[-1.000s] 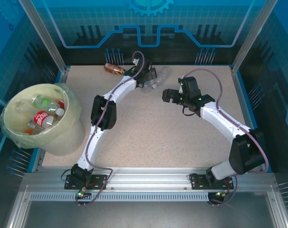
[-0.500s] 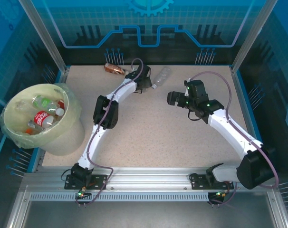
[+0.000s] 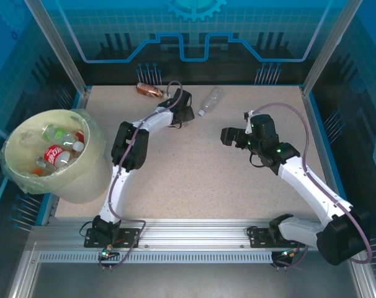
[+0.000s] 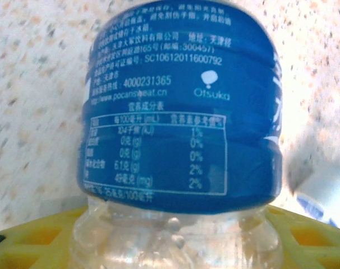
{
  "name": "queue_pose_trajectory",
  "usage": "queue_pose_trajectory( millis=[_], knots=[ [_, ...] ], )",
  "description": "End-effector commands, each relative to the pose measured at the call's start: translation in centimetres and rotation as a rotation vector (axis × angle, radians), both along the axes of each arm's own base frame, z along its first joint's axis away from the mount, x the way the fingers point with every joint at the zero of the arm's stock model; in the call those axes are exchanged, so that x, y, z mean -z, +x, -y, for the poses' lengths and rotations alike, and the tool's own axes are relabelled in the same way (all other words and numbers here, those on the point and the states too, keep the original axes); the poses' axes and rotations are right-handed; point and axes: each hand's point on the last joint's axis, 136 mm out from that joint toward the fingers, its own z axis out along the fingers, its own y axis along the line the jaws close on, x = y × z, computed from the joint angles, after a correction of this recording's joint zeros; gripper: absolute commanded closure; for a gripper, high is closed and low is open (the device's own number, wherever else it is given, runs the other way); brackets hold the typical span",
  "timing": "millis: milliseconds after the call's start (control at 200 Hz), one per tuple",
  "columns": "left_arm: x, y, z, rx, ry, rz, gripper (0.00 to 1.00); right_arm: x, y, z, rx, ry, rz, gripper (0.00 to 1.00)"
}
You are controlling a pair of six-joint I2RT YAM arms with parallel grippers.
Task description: Put the plastic bottles in the bin
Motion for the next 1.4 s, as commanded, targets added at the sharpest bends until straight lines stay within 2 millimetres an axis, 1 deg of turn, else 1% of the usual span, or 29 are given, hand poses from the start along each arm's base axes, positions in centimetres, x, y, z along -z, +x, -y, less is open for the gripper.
queue_pose_trajectory(
  millis=[0, 30, 35, 45, 75, 200, 380, 520, 645, 720, 825, 1015, 1095, 1135, 1220, 1300, 1361, 1396],
  knots=[
    [-6.4, -0.4, 1.0, 0.05, -0.068, 0.143, 0.53, -1.2, -0.2, -0.7, -0.037, 0.049, 0.059, 0.0],
    [-6.8, -1.1, 1.0, 0.051, -0.076, 0.149, 0.53, -1.7, -0.1, -0.9, -0.044, 0.06, 0.075, 0.0],
    [-7.1, -1.2, 1.0, 0.051, -0.078, 0.152, 0.53, -1.1, -0.3, -0.8, -0.044, 0.056, 0.065, 0.0],
    [-7.2, -1.4, 1.0, 0.053, -0.079, 0.154, 0.53, -0.8, -0.4, -0.9, -0.05, 0.057, 0.059, 0.0],
    [-7.8, -2.0, 1.0, 0.057, -0.09, 0.165, 0.53, -0.7, -0.5, -1.2, -0.064, 0.065, 0.064, 0.0],
    [-10.6, -4.9, 1.5, 0.094, -0.117, 0.203, 0.54, -1.2, -1.0, -3.0, -0.156, 0.106, 0.085, 0.0],
    [-14.9, -9.9, 2.2, 0.157, -0.145, 0.26, 0.54, -2.2, -1.8, -5.6, -0.259, 0.109, 0.127, 0.0],
    [-18.4, -12.9, 1.0, 0.163, -0.16, 0.299, 0.54, -2.6, -2.1, -6.7, -0.287, 0.115, 0.159, 0.0],
    [-21.4, -15.5, -0.1, 0.182, -0.169, 0.333, 0.54, -2.7, -2.1, -7.1, -0.279, 0.134, 0.173, 0.0],
    [-23.6, -17.0, -0.8, 0.213, -0.166, 0.367, 0.53, -2.5, -2.1, -7.1, -0.264, 0.137, 0.176, 0.0],
    [-26.3, -19.0, -2.4, 0.213, -0.13, 0.411, 0.53, -2.4, -1.8, -6.7, -0.239, 0.131, 0.184, 0.0],
    [-32.2, -22.4, -4.4, 0.245, -0.11, 0.533, 0.53, -2.6, -1.6, -6.7, -0.234, 0.126, 0.192, 0.0],
    [-34.4, -23.6, -5.9, 0.23, -0.07, 0.58, 0.51, -2.6, -1.6, -6.7, -0.234, 0.127, 0.193, 0.0],
    [-35.5, -24.2, -7.0, 0.209, -0.037, 0.607, 0.5, -2.7, -1.6, -6.7, -0.233, 0.127, 0.195, 0.0],
    [-37.3, -25.1, -9.5, 0.142, 0.053, 0.644, 0.5, -2.8, -1.6, -6.7, -0.234, 0.127, 0.197, 0.0],
    [-38.2, -25.9, -12.0, 0.062, 0.146, 0.654, 0.5, -2.8, -1.5, -6.6, -0.228, 0.12, 0.194, 0.0],
    [-38.5, -26.3, -14.2, -0.017, 0.223, 0.645, 0.49, -2.8, -1.4, -6.5, -0.222, 0.114, 0.192, 0.0],
    [-38.6, -26.6, -15.7, -0.078, 0.272, 0.63, 0.48, -2.7, -1.4, -6.5, -0.221, 0.112, 0.19, 0.0]
  ],
)
